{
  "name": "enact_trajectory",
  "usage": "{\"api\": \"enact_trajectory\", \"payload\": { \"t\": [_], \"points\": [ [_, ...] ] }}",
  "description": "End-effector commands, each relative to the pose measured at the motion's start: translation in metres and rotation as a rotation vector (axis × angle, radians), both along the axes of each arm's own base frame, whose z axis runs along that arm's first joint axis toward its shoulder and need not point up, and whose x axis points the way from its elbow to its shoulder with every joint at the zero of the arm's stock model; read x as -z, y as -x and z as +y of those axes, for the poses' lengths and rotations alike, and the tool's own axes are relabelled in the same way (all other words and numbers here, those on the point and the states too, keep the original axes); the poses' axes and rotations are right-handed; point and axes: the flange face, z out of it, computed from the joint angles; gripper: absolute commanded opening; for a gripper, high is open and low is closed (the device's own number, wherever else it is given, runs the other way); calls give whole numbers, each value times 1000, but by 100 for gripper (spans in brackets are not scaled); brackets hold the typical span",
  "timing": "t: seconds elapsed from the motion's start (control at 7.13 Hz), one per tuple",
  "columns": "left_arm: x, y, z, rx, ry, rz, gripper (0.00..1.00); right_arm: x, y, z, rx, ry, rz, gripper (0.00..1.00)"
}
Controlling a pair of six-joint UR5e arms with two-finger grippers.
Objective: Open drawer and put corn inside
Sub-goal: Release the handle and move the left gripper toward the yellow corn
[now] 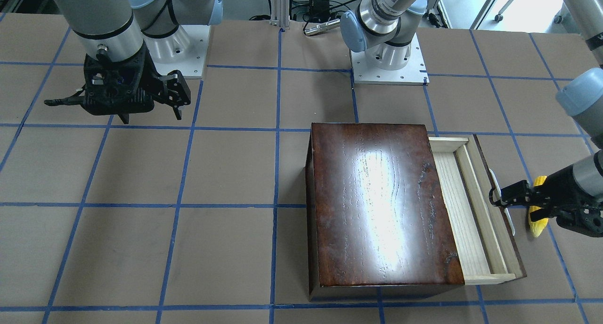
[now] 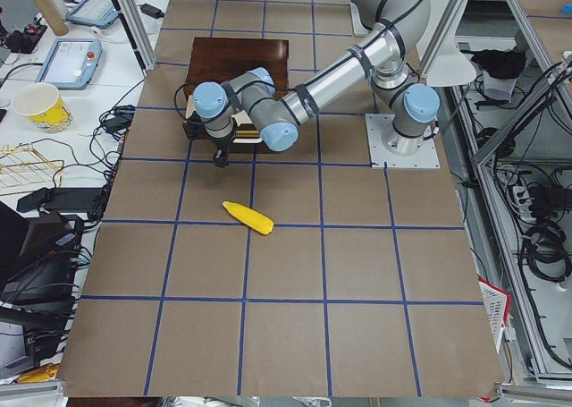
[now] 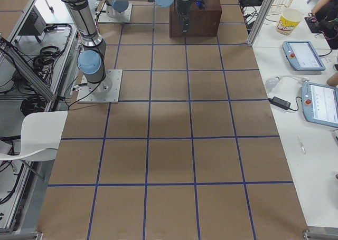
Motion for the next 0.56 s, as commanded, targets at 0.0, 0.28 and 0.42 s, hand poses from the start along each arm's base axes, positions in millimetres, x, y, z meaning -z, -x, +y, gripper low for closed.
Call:
{"api": "enact_trajectory", "payload": {
  "t": [0.0,0.28,0.42],
  "points": [
    [0,-9,0,-2,-2,-3,100,0,0,0,0,0,0,100],
    [-7,-8,2,-5,5,-5,100,0,2,0,3,0,0,100],
    [-20,-2,8,-10,-8,4,100,0,0,0,0,0,0,100]
  ]
}}
